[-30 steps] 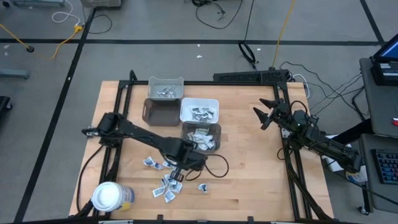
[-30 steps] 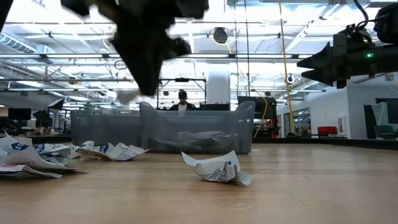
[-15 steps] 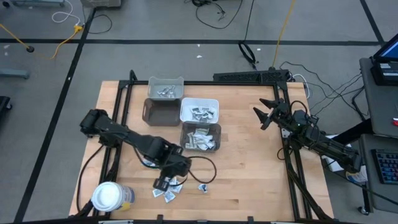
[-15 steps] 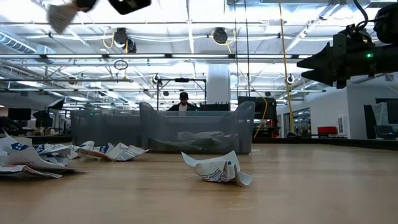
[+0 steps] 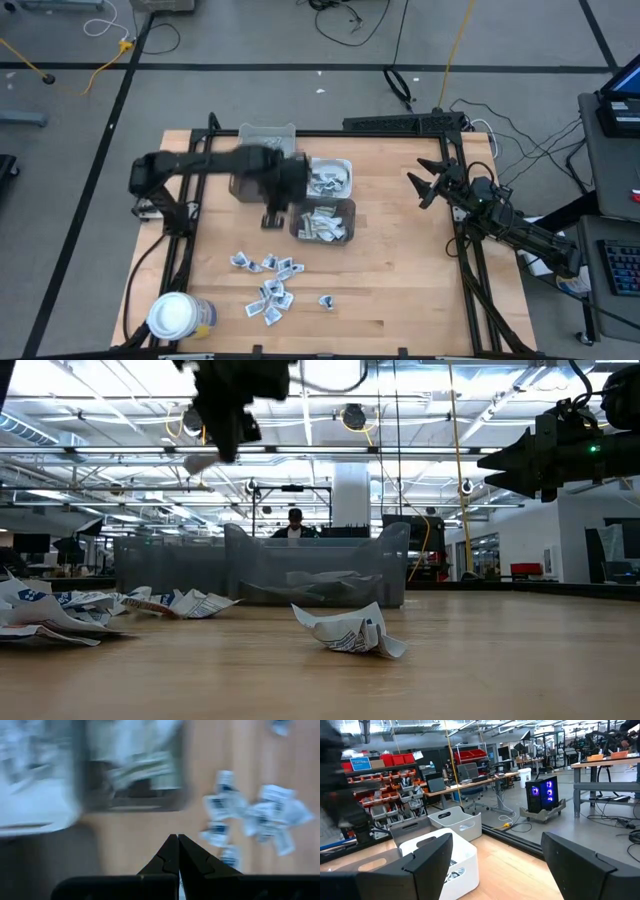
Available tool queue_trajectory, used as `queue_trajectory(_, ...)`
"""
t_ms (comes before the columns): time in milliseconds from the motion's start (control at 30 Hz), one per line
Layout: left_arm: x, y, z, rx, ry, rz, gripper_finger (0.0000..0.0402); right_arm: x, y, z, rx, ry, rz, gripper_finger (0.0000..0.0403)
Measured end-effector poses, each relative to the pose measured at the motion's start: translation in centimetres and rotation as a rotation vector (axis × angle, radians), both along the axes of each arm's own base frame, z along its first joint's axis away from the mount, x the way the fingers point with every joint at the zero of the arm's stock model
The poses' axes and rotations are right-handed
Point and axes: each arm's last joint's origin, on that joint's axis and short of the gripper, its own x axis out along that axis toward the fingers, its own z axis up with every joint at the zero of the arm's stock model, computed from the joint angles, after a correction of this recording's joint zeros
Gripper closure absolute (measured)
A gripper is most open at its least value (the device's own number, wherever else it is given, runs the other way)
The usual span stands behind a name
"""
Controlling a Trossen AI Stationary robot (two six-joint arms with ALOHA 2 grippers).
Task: Pick & Place First Aid Supplies
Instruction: Put the orange ointment pack into the gray bin
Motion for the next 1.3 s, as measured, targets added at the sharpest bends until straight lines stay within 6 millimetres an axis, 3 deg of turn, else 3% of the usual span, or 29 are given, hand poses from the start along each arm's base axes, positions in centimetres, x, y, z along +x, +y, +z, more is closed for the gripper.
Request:
queue_trajectory(333,-3.4,14.6,-1.3,0.062,-0.014,0.282,0.0401,0.0,0.0,0.0,0.000,0.000,0.000,0.0105)
queue_trajectory(467,-5.3,19.1,-2.5,0.103,0.030,0.415,0.0401,0.0,0.0,0.0,0.000,0.000,0.000,0.0105)
queue_trajectory(600,-6.8,22.4,-4.3,0.094,0.080,0.527,0.0401,0.0,0.0,0.0,0.000,0.000,0.000,0.0105)
queue_trajectory(800,-6.8,25.2,-7.2,0.123,0.127,0.687,0.0401,0.0,0.0,0.0,0.000,0.001,0.000,0.0105)
queue_trajectory(1067,-4.6,26.8,-11.1,0.163,0.098,0.675,0.0401,0.0,0.0,0.0,0.000,0.000,0.000,0.0105)
queue_trajectory(1300,-4.2,26.7,-11.5,0.224,0.127,0.706,0.0369,0.0,0.0,0.0,0.000,0.000,0.000,0.0105)
